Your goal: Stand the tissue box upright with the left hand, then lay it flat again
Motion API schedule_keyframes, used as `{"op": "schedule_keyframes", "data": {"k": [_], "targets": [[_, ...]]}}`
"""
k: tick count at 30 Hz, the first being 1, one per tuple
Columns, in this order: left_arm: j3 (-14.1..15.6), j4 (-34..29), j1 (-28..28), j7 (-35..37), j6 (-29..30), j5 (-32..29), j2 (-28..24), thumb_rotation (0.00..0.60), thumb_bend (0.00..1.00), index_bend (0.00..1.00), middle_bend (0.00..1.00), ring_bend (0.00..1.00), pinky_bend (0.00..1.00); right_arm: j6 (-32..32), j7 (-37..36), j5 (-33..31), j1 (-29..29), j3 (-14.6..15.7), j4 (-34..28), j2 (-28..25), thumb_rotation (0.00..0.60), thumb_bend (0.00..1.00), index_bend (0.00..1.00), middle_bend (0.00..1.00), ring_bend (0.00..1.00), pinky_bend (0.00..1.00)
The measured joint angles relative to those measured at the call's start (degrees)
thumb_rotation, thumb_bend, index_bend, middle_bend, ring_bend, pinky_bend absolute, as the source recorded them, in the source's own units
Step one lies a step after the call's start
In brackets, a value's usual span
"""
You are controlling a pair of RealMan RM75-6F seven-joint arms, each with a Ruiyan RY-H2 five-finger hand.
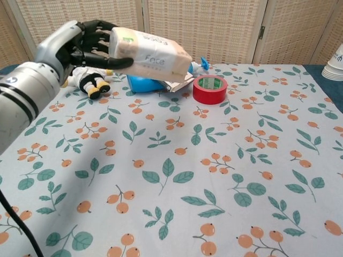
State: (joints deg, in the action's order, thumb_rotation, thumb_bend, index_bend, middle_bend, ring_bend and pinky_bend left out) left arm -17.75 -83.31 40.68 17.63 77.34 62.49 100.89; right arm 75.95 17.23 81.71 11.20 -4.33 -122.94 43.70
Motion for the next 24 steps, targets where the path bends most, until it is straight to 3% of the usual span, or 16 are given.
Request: {"op": "schedule_keyframes", "data": {"k": [9,24], "targets": [[2.85,9.15,-4.85,11.85,-2.85,7.16,1.66,0.6,0.15,0.31,0.47,0.27,0.36,-0.42,2.2,-1.2,0.37,0.07,0.42,1.24,0.6,0.11,0.19,0.11,0.0,0.07],[4.79,21.4,-7.69,16.78,-5.94,9.76,5.35,0.6,0.16,0.31,0.46,0.26,0.36,0.51,2.42,-0.96,0.23,0.03,1.19,1.95,0.6,0.11,0.19,0.11,0.0,0.07]]}}
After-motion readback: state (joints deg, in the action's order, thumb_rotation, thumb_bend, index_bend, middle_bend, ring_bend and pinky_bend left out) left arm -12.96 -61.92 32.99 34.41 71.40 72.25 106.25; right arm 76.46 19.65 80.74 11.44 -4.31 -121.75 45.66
